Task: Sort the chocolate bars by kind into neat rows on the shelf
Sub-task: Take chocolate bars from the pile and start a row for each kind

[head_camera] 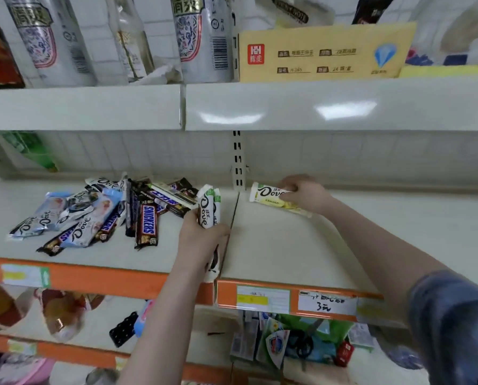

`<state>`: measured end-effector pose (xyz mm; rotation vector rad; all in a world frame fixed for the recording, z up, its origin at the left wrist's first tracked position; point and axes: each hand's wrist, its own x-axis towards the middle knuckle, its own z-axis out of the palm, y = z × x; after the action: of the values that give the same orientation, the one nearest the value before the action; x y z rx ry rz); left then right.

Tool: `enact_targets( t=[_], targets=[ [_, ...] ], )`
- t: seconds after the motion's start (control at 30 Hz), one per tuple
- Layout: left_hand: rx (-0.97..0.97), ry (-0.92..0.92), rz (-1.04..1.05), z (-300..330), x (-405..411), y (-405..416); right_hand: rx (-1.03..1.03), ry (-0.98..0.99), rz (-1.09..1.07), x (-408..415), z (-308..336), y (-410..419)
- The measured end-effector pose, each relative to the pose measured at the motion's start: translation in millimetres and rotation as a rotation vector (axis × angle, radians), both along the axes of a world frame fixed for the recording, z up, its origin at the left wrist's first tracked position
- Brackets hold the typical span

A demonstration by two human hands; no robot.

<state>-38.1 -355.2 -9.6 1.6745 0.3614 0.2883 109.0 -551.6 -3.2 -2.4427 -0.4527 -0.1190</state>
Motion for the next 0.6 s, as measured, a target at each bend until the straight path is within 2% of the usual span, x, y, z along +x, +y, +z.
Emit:
enact_targets(
  t=[0.17, 0.3, 0.6],
  targets=[
    [-0.006, -0.010, 0.034, 0, 11, -6, -0.046, 0.061, 0.031, 35, -7, 3],
    [0.016, -0.009, 0.046, 4, 20, -9, -0.069, 0.025, 0.047, 50, -9, 5],
    [0.007, 0.002, 0.064, 4, 31, -7, -0.020, 0.036, 0.101, 67, -25, 7]
  ],
)
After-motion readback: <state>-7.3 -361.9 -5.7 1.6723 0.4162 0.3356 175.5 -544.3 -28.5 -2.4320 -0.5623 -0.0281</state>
